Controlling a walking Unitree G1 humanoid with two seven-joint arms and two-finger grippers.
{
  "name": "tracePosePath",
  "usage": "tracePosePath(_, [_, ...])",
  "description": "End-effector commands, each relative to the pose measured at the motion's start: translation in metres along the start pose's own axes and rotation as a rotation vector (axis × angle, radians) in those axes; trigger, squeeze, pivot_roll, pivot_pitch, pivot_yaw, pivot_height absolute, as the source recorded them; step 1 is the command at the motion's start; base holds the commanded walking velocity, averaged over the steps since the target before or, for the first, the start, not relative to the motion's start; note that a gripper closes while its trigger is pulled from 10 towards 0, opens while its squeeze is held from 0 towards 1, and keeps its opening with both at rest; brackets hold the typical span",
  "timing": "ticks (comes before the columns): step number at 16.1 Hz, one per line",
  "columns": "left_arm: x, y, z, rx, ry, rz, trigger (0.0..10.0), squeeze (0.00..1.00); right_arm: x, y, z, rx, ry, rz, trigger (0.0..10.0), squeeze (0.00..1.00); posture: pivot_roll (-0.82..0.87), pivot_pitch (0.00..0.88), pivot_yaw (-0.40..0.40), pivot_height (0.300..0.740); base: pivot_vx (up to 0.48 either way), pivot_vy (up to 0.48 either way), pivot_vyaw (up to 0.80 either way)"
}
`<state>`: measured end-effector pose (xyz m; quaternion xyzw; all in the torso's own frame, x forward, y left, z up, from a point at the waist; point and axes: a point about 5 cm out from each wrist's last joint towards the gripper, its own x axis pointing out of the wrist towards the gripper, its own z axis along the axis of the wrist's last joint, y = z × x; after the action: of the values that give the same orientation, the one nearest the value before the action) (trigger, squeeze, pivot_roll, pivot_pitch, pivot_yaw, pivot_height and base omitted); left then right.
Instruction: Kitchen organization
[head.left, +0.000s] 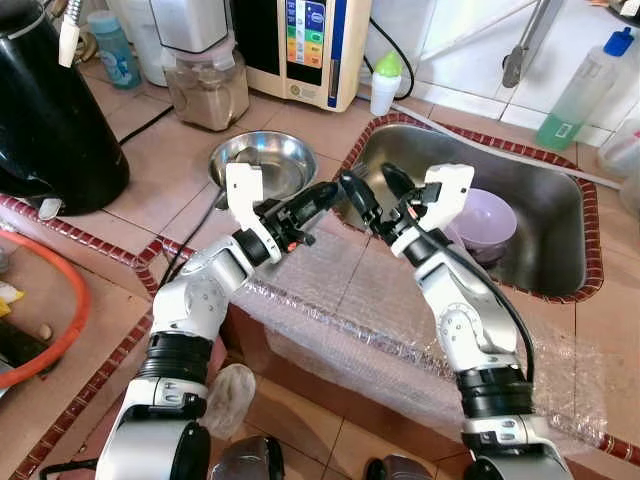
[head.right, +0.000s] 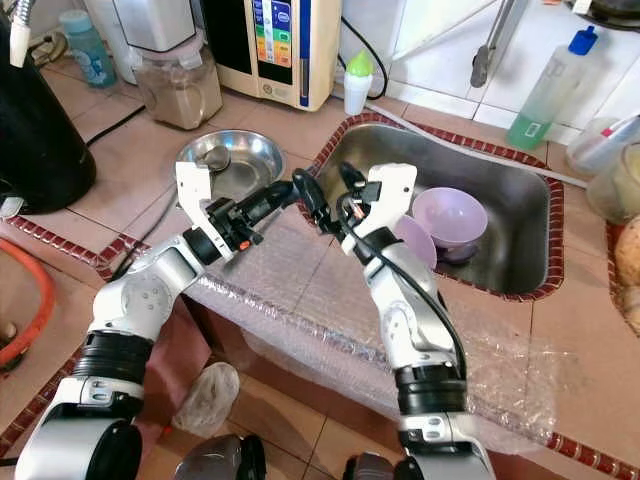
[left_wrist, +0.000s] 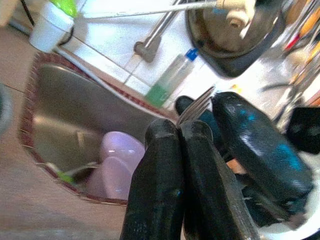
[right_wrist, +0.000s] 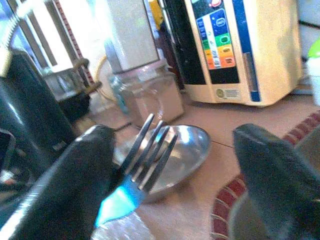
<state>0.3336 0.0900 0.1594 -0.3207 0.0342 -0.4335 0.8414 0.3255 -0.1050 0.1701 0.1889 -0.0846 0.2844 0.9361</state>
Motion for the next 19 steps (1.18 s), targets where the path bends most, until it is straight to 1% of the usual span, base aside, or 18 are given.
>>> tracePosePath(1, [0.003,-0.005,0.009,-0.036,-0.021,-0.033,0.0,0.00,0.002,-0.002,0.002,0.038,-0.003,0.002,2.2,0.00,-0.01,0.000,0.035,0.740,0.000,0.000,0.00])
tracePosePath(2, [0.004,-0.006,0.011,-0.089,-0.031,-0.050,0.0,0.00,0.003,-0.003,-0.001,0.078,0.000,-0.005,3.5,0.00,-0.01,0.000,0.037,0.740,0.000,0.000,0.00])
tracePosePath(3, [0.004,-0.007,0.011,-0.097,-0.029,-0.055,0.0,0.00,0.003,-0.004,-0.001,0.086,0.000,-0.005,2.5,0.00,-0.01,0.000,0.037,0.740,0.000,0.000,0.00])
tracePosePath(4, [0.005,-0.009,0.011,-0.129,-0.024,-0.071,0.0,0.00,0.006,-0.003,-0.001,0.105,-0.001,0.010,0.0,0.00,-0.01,0.000,0.040,0.740,0.000,0.000,0.00])
tracePosePath(6, [0.005,-0.012,0.009,-0.150,0.000,-0.083,0.0,0.00,0.011,-0.005,0.002,0.159,-0.014,0.020,0.0,0.00,0.00,0.000,0.042,0.740,0.000,0.000,0.00])
tracePosePath(9, [0.005,-0.013,0.008,-0.165,0.026,-0.088,0.0,0.00,0.014,-0.007,0.005,0.192,-0.001,0.062,0.0,0.00,0.00,0.000,0.044,0.740,0.000,0.000,0.00])
tracePosePath(11, [0.005,-0.015,0.006,-0.166,0.052,-0.093,0.0,0.00,0.016,-0.006,0.005,0.234,0.011,0.101,0.0,0.00,0.00,0.000,0.042,0.740,0.000,0.000,0.00])
tracePosePath(13, [0.004,-0.015,0.007,-0.171,0.052,-0.091,0.0,0.00,0.016,-0.005,0.005,0.265,0.007,0.117,0.0,0.00,0.00,0.000,0.041,0.740,0.000,0.000,0.00])
tracePosePath(17, [0.002,-0.013,0.007,-0.173,0.057,-0.077,0.0,0.00,0.013,-0.005,-0.001,0.274,0.028,0.118,0.0,0.00,0.00,0.000,0.044,0.740,0.000,0.000,0.00])
tracePosePath(18, [0.002,-0.012,0.007,-0.166,0.060,-0.071,0.0,0.00,0.012,-0.006,-0.002,0.265,0.031,0.108,0.0,0.00,0.00,0.000,0.045,0.740,0.000,0.000,0.00])
tracePosePath(19, [0.001,-0.011,0.008,-0.139,0.058,-0.050,0.0,0.00,0.011,-0.007,-0.002,0.243,0.037,0.095,0.0,0.00,0.00,0.000,0.045,0.740,0.000,0.000,0.00])
